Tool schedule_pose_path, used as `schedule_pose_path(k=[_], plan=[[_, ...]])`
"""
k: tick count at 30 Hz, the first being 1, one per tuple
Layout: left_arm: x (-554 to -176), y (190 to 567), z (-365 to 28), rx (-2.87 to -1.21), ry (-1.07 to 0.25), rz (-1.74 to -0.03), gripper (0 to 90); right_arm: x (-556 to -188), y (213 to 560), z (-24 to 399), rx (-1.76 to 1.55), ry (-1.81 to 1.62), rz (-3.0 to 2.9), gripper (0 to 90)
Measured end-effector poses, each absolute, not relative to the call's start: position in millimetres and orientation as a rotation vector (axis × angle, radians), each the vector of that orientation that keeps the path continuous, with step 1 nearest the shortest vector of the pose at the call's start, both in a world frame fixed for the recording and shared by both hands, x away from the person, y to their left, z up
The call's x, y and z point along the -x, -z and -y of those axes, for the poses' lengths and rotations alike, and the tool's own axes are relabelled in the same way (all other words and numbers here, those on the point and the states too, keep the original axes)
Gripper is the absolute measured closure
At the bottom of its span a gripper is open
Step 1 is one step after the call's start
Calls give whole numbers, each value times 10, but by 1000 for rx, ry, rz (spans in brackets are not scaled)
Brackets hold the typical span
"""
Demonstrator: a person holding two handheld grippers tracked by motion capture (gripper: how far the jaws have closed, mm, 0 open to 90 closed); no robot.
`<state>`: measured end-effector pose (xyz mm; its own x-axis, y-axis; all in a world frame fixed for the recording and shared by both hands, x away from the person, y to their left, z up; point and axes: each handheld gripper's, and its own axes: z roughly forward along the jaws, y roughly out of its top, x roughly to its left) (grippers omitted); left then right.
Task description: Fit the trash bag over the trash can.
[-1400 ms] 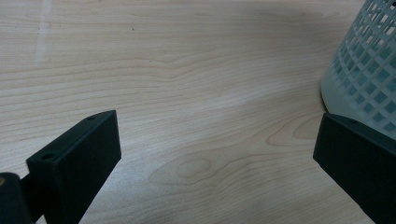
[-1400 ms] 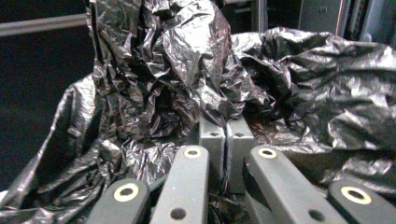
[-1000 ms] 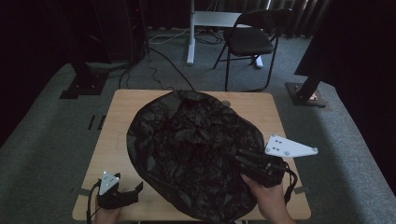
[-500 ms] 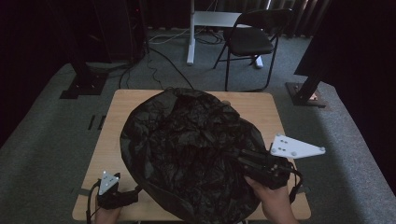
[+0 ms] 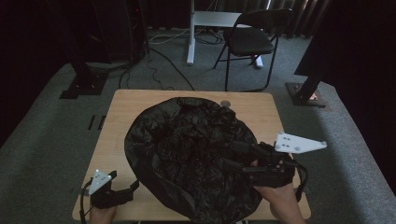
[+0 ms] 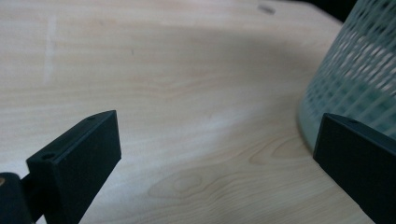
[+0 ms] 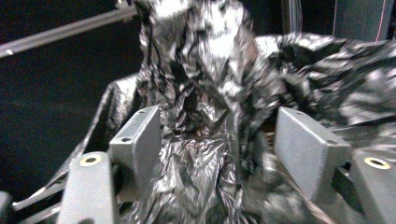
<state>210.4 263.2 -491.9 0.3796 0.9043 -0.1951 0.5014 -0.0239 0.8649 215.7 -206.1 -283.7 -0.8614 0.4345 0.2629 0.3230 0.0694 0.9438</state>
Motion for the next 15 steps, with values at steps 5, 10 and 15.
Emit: schedule_pose_path(k=[5,10,15], plan=[[-1990,4609,-2761,-1601,-494,-1230,11,-2096,2748,2325,-821,-1918,-2144,237],[-1791,4228,-2774,-1592,-473,-1116,11,-2182,2812,2606,-951,-1810,-2075,210],[-1606,3925,-2573,-1633,-490,-942,10,-2436,3024,2743,-1111,-1723,-2115,180]])
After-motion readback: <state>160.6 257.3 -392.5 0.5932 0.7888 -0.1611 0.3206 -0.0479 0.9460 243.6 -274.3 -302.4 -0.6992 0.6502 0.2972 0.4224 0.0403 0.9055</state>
